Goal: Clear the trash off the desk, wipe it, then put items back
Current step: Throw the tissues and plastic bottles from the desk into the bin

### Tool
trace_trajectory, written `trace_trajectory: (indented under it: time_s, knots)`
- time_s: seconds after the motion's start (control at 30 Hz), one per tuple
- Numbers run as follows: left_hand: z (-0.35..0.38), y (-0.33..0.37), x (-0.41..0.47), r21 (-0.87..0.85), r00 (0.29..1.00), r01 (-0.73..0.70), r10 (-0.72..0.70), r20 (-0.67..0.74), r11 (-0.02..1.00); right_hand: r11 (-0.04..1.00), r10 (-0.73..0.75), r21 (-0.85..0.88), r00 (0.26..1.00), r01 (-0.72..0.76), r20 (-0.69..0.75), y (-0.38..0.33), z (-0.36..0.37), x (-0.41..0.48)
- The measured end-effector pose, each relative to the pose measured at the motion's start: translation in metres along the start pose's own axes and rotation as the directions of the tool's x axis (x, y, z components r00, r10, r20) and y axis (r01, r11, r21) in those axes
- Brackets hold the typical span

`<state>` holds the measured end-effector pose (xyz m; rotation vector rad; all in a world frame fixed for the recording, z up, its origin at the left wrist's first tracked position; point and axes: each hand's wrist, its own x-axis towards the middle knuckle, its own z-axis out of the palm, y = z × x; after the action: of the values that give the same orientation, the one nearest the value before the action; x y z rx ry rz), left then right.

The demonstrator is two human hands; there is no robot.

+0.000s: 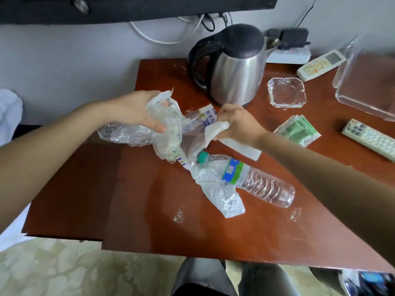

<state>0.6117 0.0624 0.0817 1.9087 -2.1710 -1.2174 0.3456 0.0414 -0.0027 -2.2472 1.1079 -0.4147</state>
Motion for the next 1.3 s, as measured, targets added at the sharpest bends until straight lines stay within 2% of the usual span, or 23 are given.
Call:
trace_trajectory:
  time_s: [0.07,0.13,0.23,0.3,0.37,0.5,0.6,0.73,0.83,1.0,1.17,1.3]
  knots:
    - [0.0,0.015,0.01,-0.023,0.999,-0.052,0.052,0.013,0.998,0.999,-0.03,-0.034,1.0,0.029,-0.008,0.006,-0.024,-0.014]
    - [-0.001,0.033,0.021,0.026,0.995,-0.098,0.097,0.03,0.995,0.996,-0.007,-0.085,1.0,0.006,-0.015,0.013,-0.049,-0.031]
    - [-0.002,0.066,0.037,0.172,0.987,-0.162,0.158,0.039,0.972,0.986,0.142,-0.075,0.988,-0.146,-0.054,0.021,-0.084,-0.064]
    - [-0.002,0.089,0.043,0.202,0.977,-0.211,0.208,0.036,0.956,0.958,0.283,-0.001,0.952,-0.286,-0.118,0.026,-0.1,-0.084]
    - [0.002,0.11,0.048,0.22,0.97,-0.243,0.238,0.05,0.945,0.935,0.35,0.026,0.914,-0.352,-0.206,0.032,-0.111,-0.106]
    - [0.028,0.146,0.044,0.314,0.957,-0.268,0.214,0.198,0.911,0.911,0.401,0.073,0.834,-0.405,-0.38,0.045,-0.124,-0.147]
    - [0.062,0.163,0.035,0.318,0.944,-0.267,0.181,0.275,0.91,0.895,0.442,0.154,0.793,-0.418,-0.419,0.05,-0.134,-0.175]
    - [0.106,0.204,0.022,0.293,0.936,-0.284,0.197,0.293,0.913,0.894,0.447,0.186,0.788,-0.408,-0.422,0.059,-0.149,-0.218]
    - [0.14,0.241,0.01,0.279,0.945,-0.297,0.239,0.223,0.913,0.902,0.431,0.203,0.814,-0.381,-0.389,0.069,-0.159,-0.256]
    - [0.2,0.299,-0.006,0.192,0.957,-0.283,0.262,0.128,0.94,0.861,0.497,0.289,0.81,-0.418,-0.311,0.089,-0.181,-0.331]
    - [0.242,0.35,0.0,0.212,0.944,-0.305,0.264,0.199,0.929,0.782,0.596,0.398,0.761,-0.479,-0.257,0.11,-0.196,-0.378]
    - [0.258,0.388,0.022,0.244,0.926,-0.346,0.288,0.243,0.906,0.765,0.624,0.416,0.724,-0.491,-0.293,0.122,-0.21,-0.409]
